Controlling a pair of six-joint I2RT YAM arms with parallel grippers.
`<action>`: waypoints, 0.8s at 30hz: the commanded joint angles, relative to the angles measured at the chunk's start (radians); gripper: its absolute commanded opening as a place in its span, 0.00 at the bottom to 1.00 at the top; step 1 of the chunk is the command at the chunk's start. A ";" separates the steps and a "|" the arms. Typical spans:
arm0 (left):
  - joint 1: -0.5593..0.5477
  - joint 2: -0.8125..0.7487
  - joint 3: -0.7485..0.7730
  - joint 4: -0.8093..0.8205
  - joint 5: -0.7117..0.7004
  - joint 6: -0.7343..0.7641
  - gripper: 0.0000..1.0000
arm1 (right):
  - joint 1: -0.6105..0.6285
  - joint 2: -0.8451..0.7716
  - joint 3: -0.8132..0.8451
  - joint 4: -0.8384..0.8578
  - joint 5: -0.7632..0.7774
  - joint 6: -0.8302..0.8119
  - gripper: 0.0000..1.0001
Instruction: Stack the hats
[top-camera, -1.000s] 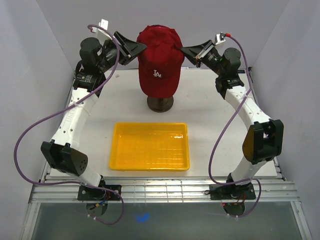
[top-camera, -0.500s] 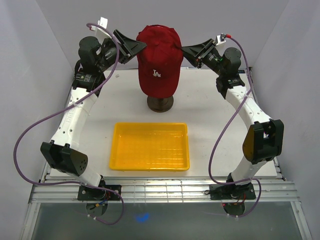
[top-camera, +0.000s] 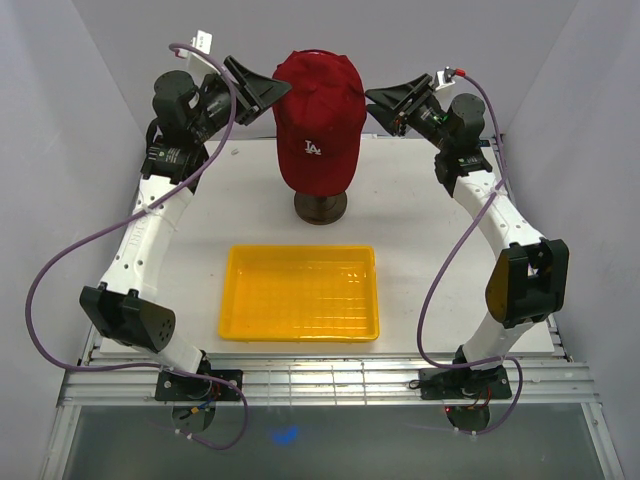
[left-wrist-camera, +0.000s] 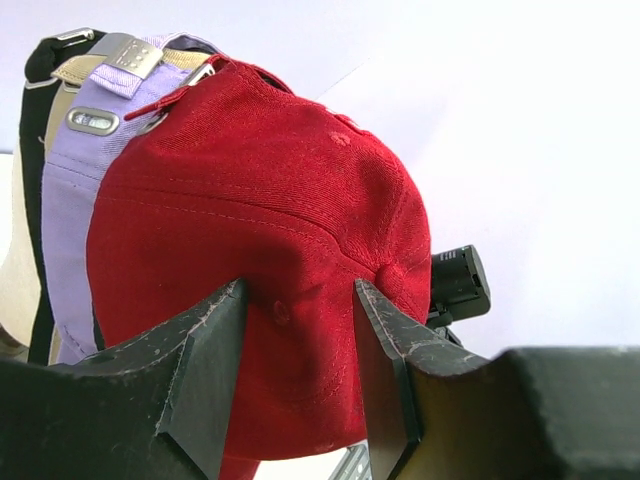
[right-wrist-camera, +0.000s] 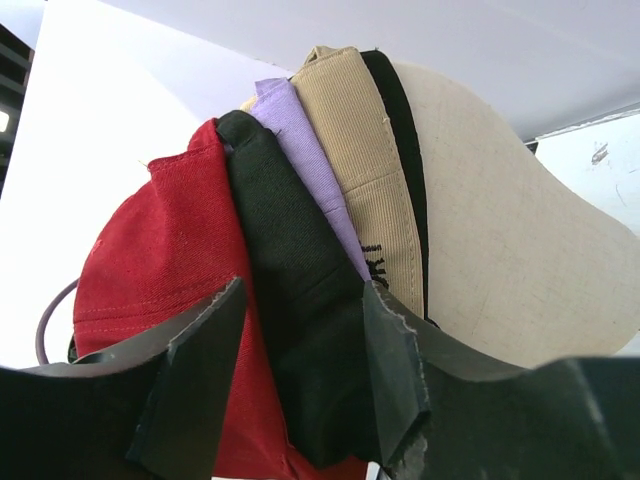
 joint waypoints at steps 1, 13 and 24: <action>0.010 -0.060 0.043 -0.008 0.009 0.024 0.57 | -0.007 -0.046 0.027 0.021 0.005 0.009 0.57; 0.053 -0.086 0.043 -0.026 0.021 0.040 0.58 | -0.027 -0.086 0.023 0.007 0.014 0.022 0.71; 0.062 -0.089 0.046 -0.022 0.034 0.036 0.58 | -0.046 -0.126 -0.003 -0.025 0.013 0.006 0.72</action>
